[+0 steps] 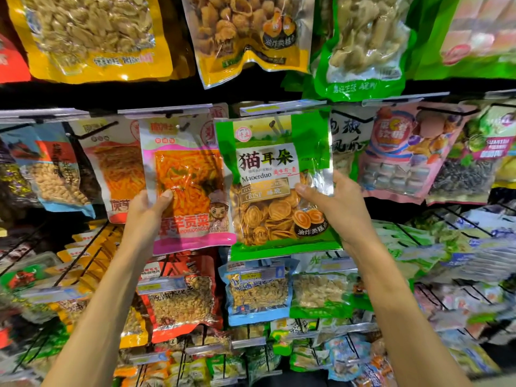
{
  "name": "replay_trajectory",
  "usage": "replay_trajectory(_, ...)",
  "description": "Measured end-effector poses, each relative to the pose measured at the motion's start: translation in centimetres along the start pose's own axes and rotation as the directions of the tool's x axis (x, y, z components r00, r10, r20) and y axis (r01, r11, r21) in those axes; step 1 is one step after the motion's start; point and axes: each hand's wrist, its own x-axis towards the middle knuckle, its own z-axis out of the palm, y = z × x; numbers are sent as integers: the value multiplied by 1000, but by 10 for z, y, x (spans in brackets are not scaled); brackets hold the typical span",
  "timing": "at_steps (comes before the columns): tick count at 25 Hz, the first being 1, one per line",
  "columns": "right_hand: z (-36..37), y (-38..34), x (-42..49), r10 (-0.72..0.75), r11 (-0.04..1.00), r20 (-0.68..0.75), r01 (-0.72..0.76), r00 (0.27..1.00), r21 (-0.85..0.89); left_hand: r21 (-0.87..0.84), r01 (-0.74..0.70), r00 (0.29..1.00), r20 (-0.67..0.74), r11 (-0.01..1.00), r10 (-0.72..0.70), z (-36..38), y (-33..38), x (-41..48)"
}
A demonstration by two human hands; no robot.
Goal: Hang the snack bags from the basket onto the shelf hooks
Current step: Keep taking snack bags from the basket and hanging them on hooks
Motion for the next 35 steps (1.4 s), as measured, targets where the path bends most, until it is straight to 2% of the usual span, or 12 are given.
replay_trajectory(8,15,19,58,63,995,-10,-64,998,-75,-11,-24,999,-28,1000,23,10,-6,18)
replay_trajectory(12,30,32,87,177,984,-38,-177,984,-7,-42,-3,995,-101,999,-1,23,-13,35)
replay_trajectory(15,37,38,96,161,986,-68,-157,985,48,-55,17,993,-119,998,-24,35,-14,38)
replay_trajectory(16,39,38,96,157,988,-60,-157,986,4,-83,19,992,-123,996,-30,37,-14,37)
replay_trajectory(18,40,46,97,153,985,-26,-155,988,-81,-78,20,995,-97,997,-28,40,-16,35)
replay_trajectory(22,39,58,91,252,965,45,-248,967,-79,-22,5,999,46,1000,-4,31,-31,26)
replay_trajectory(24,40,57,84,288,942,25,-279,957,-185,7,45,998,43,999,-45,24,-43,30)
replay_trajectory(27,42,55,79,248,948,-6,-244,969,-203,111,33,999,15,993,-34,16,-41,33)
replay_trajectory(29,42,54,72,263,896,-9,-248,965,-369,243,-29,1000,11,970,27,11,-30,27)
replay_trajectory(31,38,51,61,263,806,22,-207,964,-554,440,-80,997,30,894,75,0,-31,24)
replay_trajectory(33,31,48,47,260,670,78,-122,963,-732,634,-149,989,77,759,129,-12,-37,22)
replay_trajectory(35,26,42,31,287,438,98,-39,953,-898,807,-205,978,143,554,152,-23,-36,20)
